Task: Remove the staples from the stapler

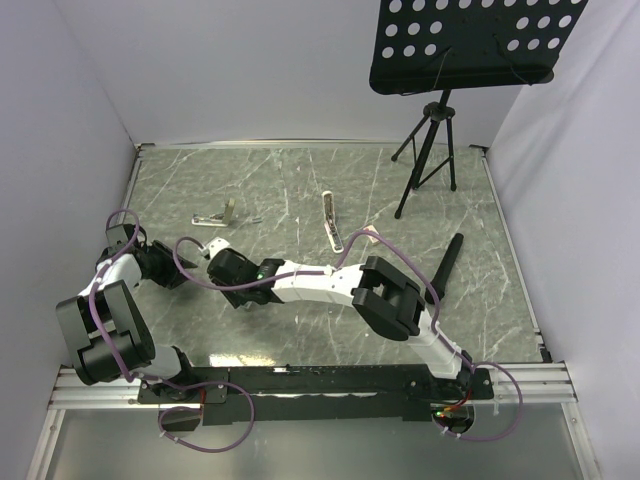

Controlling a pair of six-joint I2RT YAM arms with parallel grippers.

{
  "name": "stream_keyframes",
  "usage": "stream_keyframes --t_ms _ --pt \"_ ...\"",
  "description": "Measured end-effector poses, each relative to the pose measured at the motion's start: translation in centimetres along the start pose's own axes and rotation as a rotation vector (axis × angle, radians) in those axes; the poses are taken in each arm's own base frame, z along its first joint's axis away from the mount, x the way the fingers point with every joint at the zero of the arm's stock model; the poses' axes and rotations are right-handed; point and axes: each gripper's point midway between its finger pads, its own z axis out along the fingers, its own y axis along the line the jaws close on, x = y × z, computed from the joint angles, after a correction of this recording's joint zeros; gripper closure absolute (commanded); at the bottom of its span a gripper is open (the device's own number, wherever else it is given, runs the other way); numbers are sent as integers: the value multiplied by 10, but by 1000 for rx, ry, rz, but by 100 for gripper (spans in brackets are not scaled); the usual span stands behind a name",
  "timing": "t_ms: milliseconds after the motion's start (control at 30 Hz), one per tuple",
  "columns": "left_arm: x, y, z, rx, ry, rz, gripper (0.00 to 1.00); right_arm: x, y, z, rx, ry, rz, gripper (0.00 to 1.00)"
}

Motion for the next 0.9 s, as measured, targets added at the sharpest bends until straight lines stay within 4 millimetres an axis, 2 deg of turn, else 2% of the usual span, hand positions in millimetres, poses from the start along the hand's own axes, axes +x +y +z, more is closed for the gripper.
stream_keyframes --t_ms 133,633,767,900 --pt "0 0 0 0 0 0 57 -6 2 -2 -6 -14 -7 60" --pt "0 0 0 0 1 0 55 -8 -1 -4 17 -9 -15 58" --pt "1 -3 -1 16 4 6 54 -14 -15 -4 48 -17 12 53" --pt "3 -16 -7 88 -5 36 54 -21 -48 0 98 -16 99 46"
